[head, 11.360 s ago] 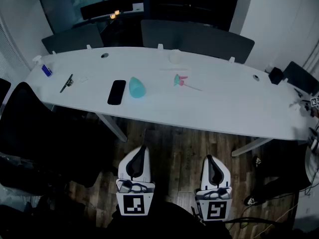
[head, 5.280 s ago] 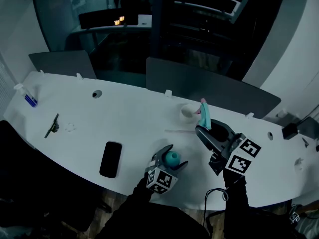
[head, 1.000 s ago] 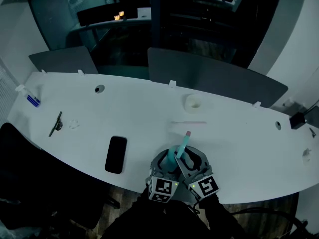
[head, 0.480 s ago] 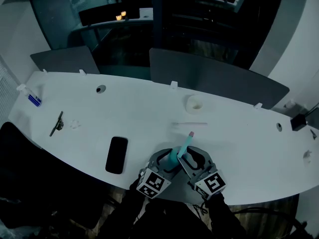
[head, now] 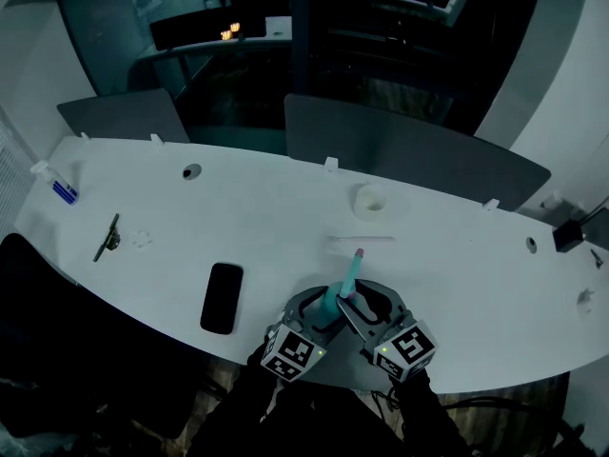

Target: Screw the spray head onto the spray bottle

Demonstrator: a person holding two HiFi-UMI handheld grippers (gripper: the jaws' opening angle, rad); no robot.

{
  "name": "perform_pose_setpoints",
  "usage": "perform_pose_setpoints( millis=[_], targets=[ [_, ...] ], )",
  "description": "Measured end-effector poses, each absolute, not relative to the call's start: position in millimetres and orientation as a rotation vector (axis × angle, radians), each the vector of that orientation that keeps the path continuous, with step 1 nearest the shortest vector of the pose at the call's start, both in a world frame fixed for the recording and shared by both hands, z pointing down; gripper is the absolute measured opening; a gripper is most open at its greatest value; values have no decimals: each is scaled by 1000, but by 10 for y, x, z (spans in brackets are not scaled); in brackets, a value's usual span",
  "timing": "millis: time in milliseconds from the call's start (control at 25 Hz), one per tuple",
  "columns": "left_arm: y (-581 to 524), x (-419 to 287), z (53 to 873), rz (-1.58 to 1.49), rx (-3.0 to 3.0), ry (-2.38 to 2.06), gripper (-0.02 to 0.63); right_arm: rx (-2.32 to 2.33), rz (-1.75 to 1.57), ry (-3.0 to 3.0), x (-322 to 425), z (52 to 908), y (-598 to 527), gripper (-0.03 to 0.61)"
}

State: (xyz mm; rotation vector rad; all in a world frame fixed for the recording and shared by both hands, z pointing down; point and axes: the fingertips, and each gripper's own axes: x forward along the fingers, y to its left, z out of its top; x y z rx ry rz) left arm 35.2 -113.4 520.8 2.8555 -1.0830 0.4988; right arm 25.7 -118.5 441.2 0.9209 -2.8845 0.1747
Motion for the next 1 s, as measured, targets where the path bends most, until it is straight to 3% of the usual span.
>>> perform_pose_setpoints(
  millis=[400,800,1000],
  targets=[
    [-1142,369,5221,492,2863,-1074,305,944,348,-2812,266,4392,-1282,130],
    [-1138,362,5233,462,2849,-1104,305,1175,-39,-2939,293,4340,-1201,129],
    [-1143,363,5209,437,2846,-1119,305,1168,-34,-2914,279,4348,-1212,129]
  ],
)
